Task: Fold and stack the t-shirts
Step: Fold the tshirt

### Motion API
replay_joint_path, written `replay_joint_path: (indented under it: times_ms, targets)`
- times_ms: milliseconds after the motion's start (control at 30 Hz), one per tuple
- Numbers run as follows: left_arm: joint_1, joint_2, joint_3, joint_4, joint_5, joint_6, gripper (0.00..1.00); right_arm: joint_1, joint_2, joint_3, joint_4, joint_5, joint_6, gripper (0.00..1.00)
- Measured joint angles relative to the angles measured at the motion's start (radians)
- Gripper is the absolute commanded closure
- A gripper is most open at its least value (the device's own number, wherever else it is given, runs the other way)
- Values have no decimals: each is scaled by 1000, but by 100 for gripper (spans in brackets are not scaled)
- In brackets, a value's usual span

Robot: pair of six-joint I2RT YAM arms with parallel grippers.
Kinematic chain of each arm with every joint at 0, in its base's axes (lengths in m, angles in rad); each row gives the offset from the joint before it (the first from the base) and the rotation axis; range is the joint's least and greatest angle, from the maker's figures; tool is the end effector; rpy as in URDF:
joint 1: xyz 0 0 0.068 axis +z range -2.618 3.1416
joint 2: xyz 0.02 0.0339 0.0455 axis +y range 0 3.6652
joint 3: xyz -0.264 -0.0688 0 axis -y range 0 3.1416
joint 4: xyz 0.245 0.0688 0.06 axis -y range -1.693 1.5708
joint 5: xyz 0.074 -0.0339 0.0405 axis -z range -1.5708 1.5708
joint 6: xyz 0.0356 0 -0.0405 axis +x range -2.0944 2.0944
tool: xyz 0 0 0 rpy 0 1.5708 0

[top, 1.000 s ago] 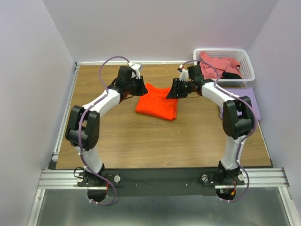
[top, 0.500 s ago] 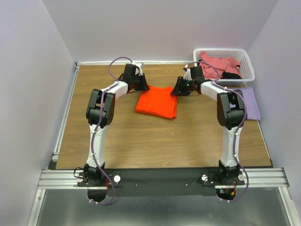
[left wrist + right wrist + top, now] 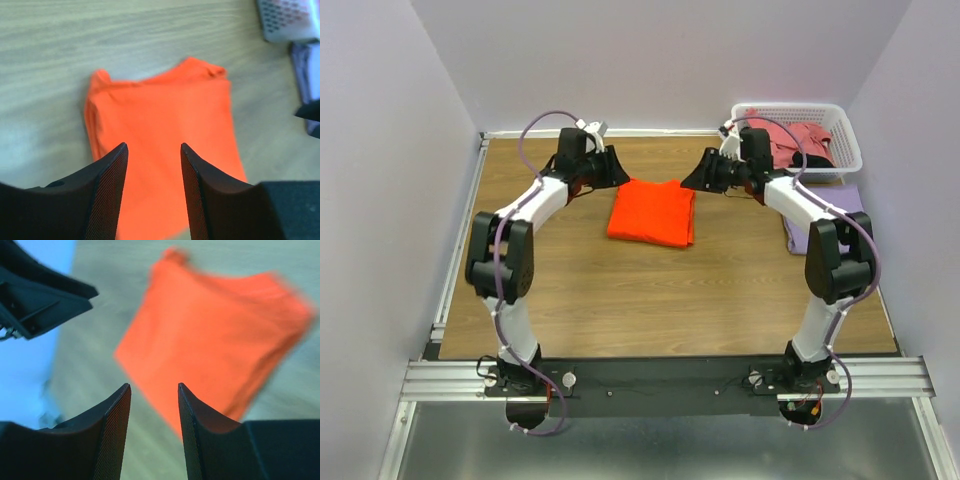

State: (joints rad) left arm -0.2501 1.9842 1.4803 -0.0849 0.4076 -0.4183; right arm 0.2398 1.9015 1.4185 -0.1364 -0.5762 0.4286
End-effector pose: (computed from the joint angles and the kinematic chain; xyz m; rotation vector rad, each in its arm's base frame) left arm 0.4405 -0.1271 0.2303 0.0576 2.2204 -0.8182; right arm 0.4181 0.1222 0.2423 -0.1286 2.2493 0.9998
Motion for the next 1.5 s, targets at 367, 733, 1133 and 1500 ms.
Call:
replay_joint_path:
  times_ms: [367,733,1133,1500]
  targets:
    - [-9,-230,-385,85,122,-27,65,122,33,-238,262,-362,207,49]
    - [-5,-104,-479,150,148,-94,65,51,235,-341,444,-455,280,50]
    - [2,-351,-602,66,52,-75,55,55,101,-294,379,-442,279,46]
    - [36,-748,-650,-8,-269,-26,50,280,188,-118,496,-403,422,46]
